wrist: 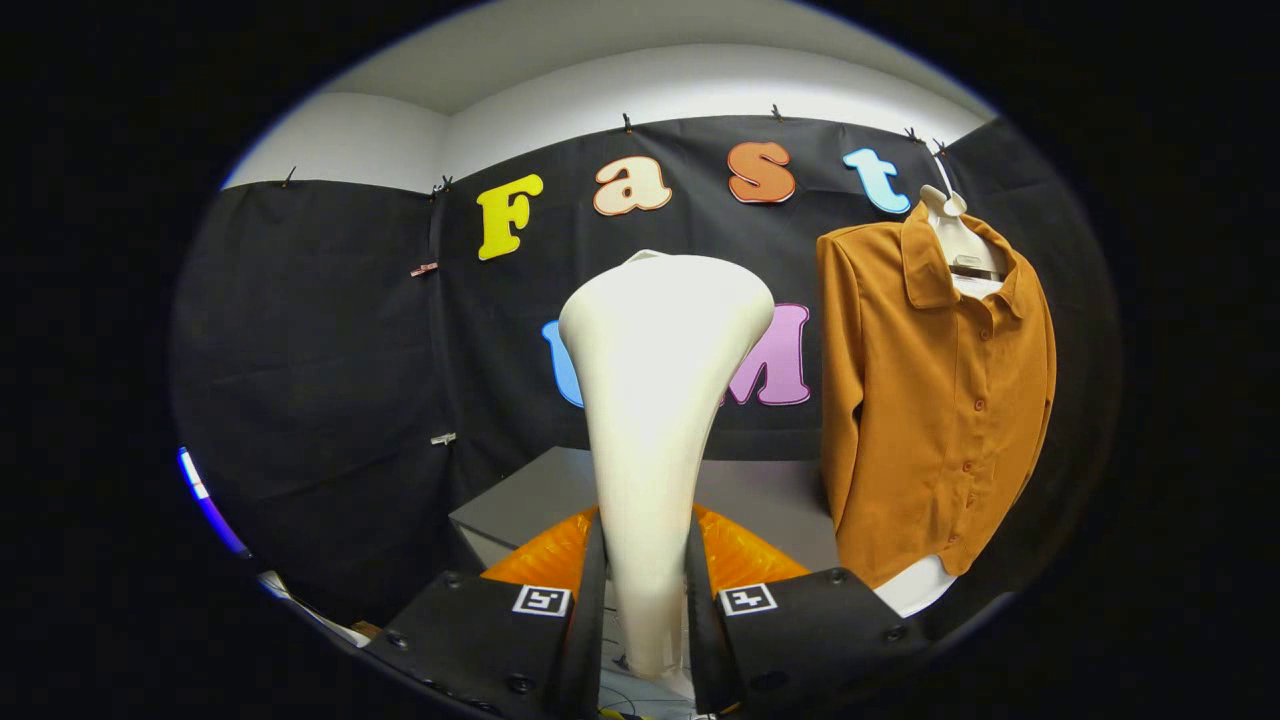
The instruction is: Iron the clothes twice with a garment steamer, once on the left side and once on the right side.
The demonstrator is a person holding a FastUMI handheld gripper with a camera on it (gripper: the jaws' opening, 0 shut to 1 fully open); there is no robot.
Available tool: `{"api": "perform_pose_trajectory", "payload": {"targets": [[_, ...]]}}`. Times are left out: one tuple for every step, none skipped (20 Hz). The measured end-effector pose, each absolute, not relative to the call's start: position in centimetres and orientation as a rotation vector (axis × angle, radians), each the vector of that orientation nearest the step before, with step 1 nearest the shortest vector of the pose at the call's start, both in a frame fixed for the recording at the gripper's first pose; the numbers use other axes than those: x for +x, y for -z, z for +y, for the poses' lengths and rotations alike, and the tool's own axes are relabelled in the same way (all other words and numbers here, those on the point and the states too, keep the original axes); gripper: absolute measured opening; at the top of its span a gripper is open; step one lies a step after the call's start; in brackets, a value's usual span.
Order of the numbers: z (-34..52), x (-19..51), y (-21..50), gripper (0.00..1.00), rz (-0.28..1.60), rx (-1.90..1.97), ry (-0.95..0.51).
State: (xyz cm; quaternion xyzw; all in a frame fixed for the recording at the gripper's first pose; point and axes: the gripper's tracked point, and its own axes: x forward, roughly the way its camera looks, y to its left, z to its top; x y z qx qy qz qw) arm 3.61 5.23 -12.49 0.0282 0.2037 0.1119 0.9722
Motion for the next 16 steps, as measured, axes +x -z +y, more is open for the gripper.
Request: {"api": "perform_pose_trajectory", "payload": {"targets": [[5.16, 3.66, 12.62, 0.39, 0.412, 0.058, -0.227], [5.15, 3.71, 12.67, 0.39, 0.414, 0.059, -0.228], [5.10, 3.66, 12.77, 0.39, 0.416, 0.060, -0.227], [5.05, 3.74, 12.80, 0.40, 0.416, 0.060, -0.227], [4.98, 3.81, 12.83, 0.39, 0.417, 0.061, -0.227], [4.95, 3.80, 12.76, 0.39, 0.416, 0.063, -0.227], [5.00, 3.86, 12.65, 0.39, 0.415, 0.065, -0.228], [5.03, 3.93, 12.66, 0.39, 0.414, 0.064, -0.229], [5.13, 3.91, 12.77, 0.40, 0.413, 0.063, -0.231], [5.18, 3.92, 12.77, 0.39, 0.413, 0.059, -0.234], [5.19, 4.04, 12.76, 0.39, 0.411, 0.055, -0.236], [5.24, 4.10, 12.79, 0.39, 0.412, 0.052, -0.238], [5.31, 4.09, 12.74, 0.39, 0.411, 0.050, -0.239], [5.39, 4.19, 12.69, 0.39, 0.410, 0.048, -0.239], [5.43, 4.23, 12.67, 0.39, 0.410, 0.048, -0.241], [5.55, 4.37, 12.64, 0.40, 0.410, 0.048, -0.244]]}}
